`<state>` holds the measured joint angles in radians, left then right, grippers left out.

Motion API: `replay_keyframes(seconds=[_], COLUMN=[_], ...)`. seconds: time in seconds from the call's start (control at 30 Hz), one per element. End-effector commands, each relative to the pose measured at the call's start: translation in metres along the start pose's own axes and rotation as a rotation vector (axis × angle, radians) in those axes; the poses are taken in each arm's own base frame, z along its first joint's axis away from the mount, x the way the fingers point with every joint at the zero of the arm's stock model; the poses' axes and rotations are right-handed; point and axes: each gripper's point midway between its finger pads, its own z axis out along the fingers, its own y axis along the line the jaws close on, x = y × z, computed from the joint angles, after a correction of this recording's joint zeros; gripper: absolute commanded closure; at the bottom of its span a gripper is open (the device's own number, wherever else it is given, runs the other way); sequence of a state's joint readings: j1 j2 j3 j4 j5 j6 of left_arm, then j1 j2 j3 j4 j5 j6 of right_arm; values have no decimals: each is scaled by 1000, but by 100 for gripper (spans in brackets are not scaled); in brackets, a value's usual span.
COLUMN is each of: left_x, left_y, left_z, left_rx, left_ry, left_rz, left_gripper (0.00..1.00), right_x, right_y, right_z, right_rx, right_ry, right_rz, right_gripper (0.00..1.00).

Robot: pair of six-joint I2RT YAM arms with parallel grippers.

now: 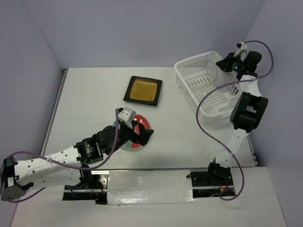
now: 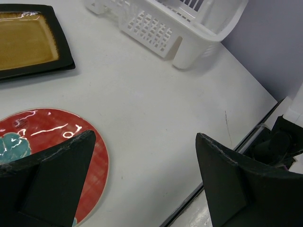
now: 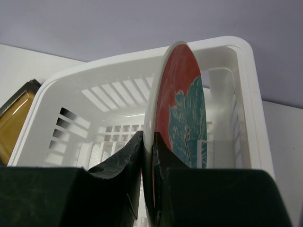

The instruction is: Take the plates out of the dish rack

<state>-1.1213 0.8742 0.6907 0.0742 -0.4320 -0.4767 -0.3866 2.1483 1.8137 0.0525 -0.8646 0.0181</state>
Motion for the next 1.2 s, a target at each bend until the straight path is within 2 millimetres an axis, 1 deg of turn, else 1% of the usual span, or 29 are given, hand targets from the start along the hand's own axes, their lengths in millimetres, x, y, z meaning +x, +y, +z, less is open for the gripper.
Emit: replay_keyframes(seconds=[0.0, 0.17, 0.27, 0.3, 0.37, 0.47, 0.53, 0.57, 0.6, 0.63, 0.67, 0.73, 0.77, 0.97, 1.03, 1.17], left_x=[-27, -26, -26, -27, -27, -26, -24, -24, -24, -23, -22, -21, -20, -19, -19, -20], left_y=[-10, -12, -10, -11, -10, -13, -13, -13, -13, -13, -12, -14, -14, -12, -11, -11], left_z=[0, 1, 1, 1, 1, 2, 3, 3, 4, 4, 5, 6, 7, 10, 9, 9], left_rx=[21, 29, 21, 22, 22, 35, 32, 29, 28, 27, 26, 33, 32, 13, 11, 12], left_ry=[-65, -62, -63, -65, -64, -61, -54, -54, -51, -50, -48, -45, -42, -35, -39, -43], left_rz=[-31, -32, -29, -30, -33, -34, -30, -28, -28, -26, -25, -26, -24, -15, -16, -16], left_gripper=[0, 1, 0, 0, 0, 1, 0, 1, 1, 0, 1, 0, 0, 0, 0, 1], right_x=[-86, -92, -95, -100, -102, -105, -103, -107, -105, -107, -114, -116, -122, -135, -142, -150], right_y=[32, 40, 40, 43, 45, 50, 50, 51, 52, 54, 58, 59, 63, 70, 77, 85], right_z=[-23, -23, -25, -26, -26, -26, -27, -28, -28, -29, -32, -33, -36, -40, -45, -52], right_rx=[-9, -15, -7, -9, -24, -39, -42, -39, -40, -46, -49, -44, -42, -35, -38, -43], right_ry=[-171, -209, -222, -236, -250, -264, -269, -280, -283, -291, -309, -320, -336, -366, -394, -421], right_rz=[-191, -203, -210, -232, -257, -286, -295, -315, -317, -327, -348, -351, -371, -403, -422, -422], right_gripper=[100, 100, 100, 100, 100, 100, 100, 100, 100, 100, 100, 100, 100, 100, 100, 100])
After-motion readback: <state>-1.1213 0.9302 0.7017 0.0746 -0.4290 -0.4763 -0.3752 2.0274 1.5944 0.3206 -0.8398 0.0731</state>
